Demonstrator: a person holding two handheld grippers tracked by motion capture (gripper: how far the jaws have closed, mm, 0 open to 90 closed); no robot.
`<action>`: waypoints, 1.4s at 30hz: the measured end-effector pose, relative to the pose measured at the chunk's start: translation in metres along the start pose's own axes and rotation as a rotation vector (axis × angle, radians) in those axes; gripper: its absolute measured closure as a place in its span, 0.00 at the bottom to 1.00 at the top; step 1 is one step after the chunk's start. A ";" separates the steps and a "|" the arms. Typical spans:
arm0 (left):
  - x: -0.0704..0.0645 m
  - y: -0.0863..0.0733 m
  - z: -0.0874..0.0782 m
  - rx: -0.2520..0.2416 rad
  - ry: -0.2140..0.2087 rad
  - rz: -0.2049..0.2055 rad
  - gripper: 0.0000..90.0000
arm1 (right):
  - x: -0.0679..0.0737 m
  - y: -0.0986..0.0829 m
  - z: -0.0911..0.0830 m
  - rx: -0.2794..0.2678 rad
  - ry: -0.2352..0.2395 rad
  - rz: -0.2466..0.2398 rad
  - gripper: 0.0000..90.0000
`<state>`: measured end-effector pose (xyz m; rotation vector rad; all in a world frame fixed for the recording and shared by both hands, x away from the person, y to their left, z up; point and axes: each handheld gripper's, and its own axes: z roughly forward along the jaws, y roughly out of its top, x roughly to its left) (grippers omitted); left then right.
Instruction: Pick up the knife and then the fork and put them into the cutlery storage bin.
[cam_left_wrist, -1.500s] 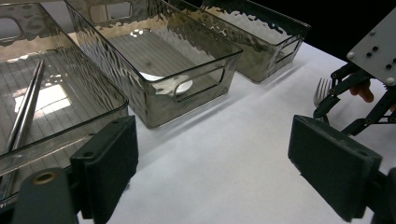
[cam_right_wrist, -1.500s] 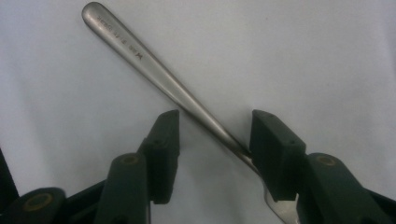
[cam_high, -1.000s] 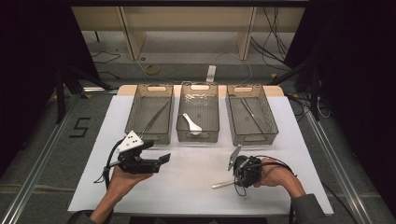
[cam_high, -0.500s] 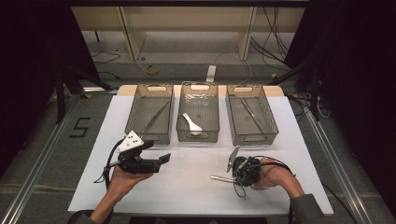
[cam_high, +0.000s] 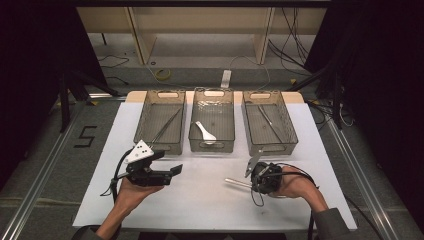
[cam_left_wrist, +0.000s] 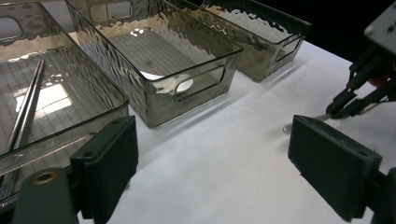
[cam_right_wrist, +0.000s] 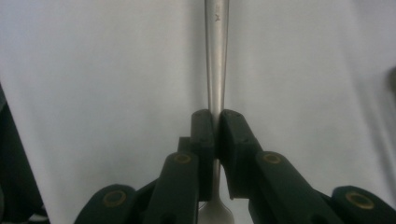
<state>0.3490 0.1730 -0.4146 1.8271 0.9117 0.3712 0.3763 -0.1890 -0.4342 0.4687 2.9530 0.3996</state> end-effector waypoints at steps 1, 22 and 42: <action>0.000 0.000 0.000 0.000 0.000 0.000 0.17 | -0.001 0.000 -0.003 -0.021 -0.010 0.022 0.94; 0.000 0.000 0.000 -0.002 0.003 -0.001 0.17 | -0.027 -0.003 -0.041 -0.246 -0.227 0.192 0.94; 0.000 0.000 -0.001 -0.021 -0.003 -0.003 0.17 | -0.065 0.003 -0.057 -0.320 -0.365 0.298 0.94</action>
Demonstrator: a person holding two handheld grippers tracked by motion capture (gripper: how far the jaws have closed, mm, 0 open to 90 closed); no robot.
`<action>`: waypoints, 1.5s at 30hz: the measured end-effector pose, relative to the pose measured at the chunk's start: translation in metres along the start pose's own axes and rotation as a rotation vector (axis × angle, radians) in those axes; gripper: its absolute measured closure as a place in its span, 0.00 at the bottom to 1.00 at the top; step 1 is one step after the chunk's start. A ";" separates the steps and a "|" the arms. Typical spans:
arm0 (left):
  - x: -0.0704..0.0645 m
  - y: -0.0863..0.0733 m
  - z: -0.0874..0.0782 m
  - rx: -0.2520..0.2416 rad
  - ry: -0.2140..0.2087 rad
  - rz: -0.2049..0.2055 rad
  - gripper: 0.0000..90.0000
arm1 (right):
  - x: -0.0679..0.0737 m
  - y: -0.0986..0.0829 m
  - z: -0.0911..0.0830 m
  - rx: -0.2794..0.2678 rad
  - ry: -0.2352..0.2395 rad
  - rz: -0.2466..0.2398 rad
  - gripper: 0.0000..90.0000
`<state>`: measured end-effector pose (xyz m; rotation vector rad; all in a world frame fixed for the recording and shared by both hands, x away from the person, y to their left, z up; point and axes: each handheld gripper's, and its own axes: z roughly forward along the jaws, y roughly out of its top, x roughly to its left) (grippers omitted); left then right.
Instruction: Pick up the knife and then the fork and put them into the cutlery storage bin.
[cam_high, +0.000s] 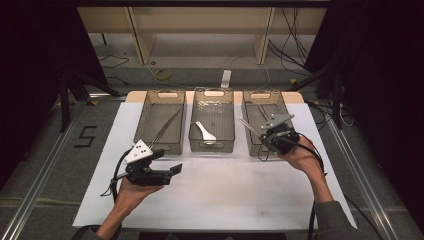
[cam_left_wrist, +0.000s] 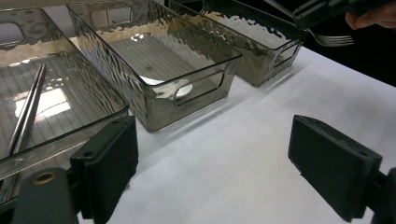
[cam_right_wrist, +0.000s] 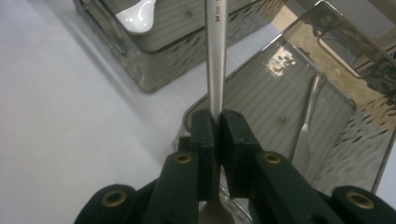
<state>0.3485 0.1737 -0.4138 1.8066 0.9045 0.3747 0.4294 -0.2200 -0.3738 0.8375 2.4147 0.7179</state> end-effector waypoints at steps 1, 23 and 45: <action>0.000 0.000 0.000 -0.001 0.000 0.000 0.17 | -0.001 0.000 0.001 -0.004 -0.003 0.005 0.94; 0.001 0.000 -0.002 -0.019 0.001 -0.005 0.17 | -0.016 0.018 0.016 -0.022 -0.006 0.054 0.94; 0.001 0.001 -0.002 -0.021 -0.001 -0.004 0.17 | -0.065 0.033 0.043 0.033 -0.025 0.181 0.94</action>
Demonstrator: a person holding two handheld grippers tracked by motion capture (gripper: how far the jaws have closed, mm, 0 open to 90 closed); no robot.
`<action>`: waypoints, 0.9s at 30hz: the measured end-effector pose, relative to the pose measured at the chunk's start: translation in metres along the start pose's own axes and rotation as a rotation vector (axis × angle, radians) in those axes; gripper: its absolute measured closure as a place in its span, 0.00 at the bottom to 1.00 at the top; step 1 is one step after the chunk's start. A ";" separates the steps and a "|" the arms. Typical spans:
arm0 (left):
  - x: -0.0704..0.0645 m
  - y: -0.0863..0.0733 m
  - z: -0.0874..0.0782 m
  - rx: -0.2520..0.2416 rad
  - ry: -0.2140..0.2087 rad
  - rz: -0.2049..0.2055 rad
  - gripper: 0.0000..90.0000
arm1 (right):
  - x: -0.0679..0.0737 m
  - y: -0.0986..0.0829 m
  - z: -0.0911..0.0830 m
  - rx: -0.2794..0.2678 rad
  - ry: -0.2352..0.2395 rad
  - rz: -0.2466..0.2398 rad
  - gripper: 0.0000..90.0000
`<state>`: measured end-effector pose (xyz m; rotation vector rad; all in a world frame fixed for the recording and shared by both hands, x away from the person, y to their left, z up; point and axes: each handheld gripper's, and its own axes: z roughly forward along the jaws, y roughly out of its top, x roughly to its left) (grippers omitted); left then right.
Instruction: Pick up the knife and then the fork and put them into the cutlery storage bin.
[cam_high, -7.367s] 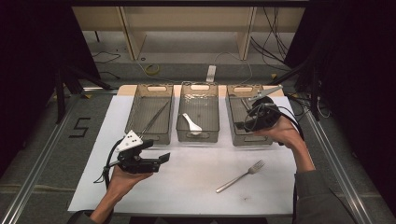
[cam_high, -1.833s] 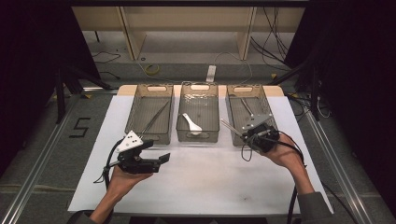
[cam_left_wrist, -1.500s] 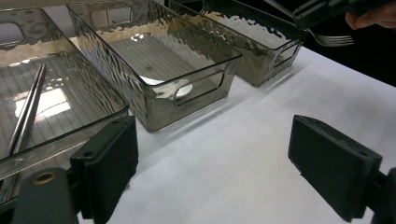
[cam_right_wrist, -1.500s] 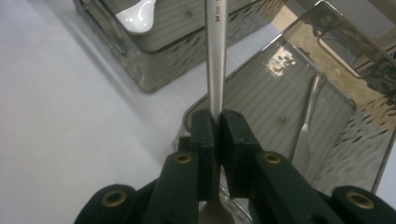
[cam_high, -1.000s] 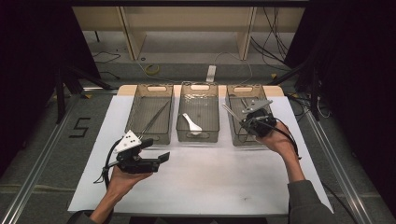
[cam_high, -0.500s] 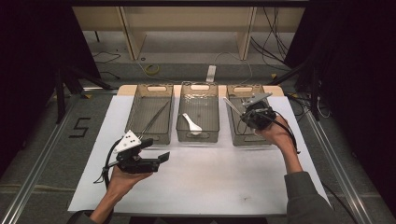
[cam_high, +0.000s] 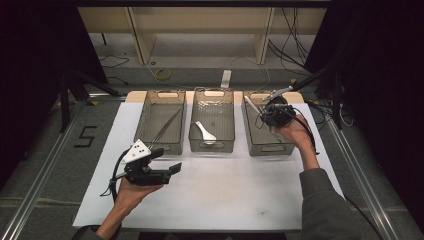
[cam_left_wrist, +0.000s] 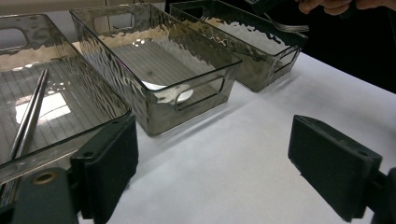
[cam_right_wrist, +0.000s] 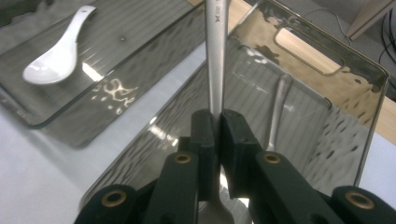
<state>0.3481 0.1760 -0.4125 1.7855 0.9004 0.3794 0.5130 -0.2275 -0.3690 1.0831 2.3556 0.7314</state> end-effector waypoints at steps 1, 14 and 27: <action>0.000 0.000 0.000 0.001 -0.001 -0.001 0.17 | -0.002 0.001 0.002 0.001 -0.002 0.013 0.94; 0.000 0.000 0.000 0.000 -0.001 -0.001 0.17 | -0.022 0.001 0.022 0.043 -0.019 0.117 0.94; 0.000 0.000 0.000 -0.001 -0.001 0.000 0.17 | -0.025 0.000 0.038 0.093 -0.031 0.151 0.94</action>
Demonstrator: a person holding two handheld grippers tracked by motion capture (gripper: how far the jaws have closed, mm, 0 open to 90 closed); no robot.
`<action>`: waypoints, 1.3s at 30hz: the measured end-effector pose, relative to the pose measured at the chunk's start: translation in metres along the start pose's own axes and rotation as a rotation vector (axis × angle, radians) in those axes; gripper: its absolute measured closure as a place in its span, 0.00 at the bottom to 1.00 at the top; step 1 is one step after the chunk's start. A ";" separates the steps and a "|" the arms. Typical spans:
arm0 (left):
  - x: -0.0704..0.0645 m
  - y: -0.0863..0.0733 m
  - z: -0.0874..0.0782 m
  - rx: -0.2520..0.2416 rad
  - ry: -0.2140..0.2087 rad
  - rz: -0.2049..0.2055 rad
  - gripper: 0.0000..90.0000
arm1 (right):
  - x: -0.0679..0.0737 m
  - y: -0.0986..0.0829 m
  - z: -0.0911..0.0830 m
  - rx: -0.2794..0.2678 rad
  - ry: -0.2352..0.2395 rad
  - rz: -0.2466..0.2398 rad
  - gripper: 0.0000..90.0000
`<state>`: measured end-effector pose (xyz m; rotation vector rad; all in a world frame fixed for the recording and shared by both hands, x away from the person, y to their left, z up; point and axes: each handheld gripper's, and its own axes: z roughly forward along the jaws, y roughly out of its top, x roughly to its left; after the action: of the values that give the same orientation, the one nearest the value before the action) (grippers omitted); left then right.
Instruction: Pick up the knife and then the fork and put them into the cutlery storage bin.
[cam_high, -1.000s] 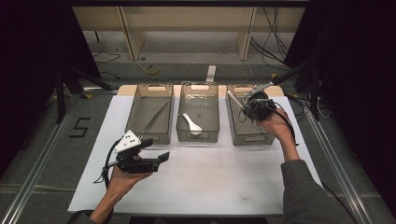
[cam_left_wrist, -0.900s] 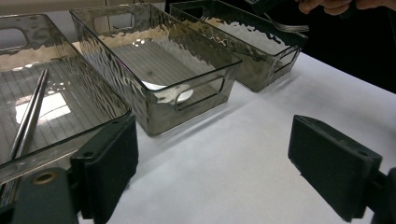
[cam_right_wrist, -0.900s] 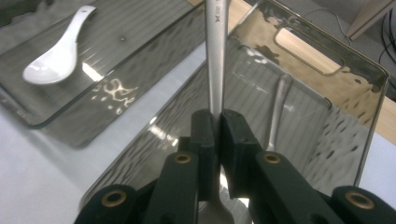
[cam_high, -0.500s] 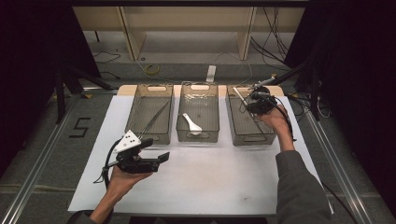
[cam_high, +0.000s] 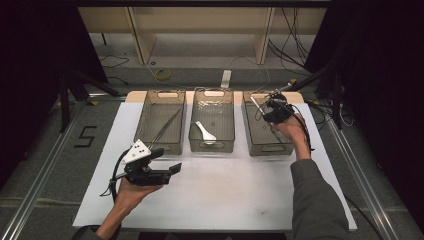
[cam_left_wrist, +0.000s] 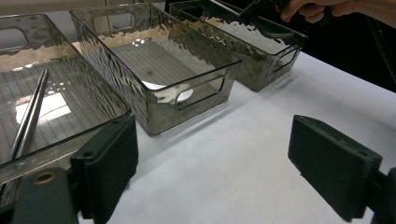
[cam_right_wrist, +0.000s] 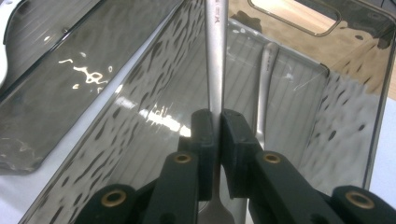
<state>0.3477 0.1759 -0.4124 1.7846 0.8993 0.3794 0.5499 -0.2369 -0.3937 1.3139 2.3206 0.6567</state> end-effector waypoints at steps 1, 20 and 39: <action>0.000 0.000 0.000 -0.001 0.000 -0.001 0.17 | 0.000 0.000 0.001 -0.001 0.002 0.004 0.94; -0.001 0.000 0.001 0.003 -0.002 0.004 0.17 | 0.003 -0.004 0.012 0.027 -0.002 0.007 0.94; -0.001 0.000 0.001 0.005 -0.002 0.001 0.17 | 0.009 0.000 0.007 0.001 0.028 -0.008 0.78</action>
<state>0.3475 0.1744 -0.4130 1.7901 0.8993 0.3760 0.5494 -0.2275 -0.4007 1.3035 2.3475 0.6748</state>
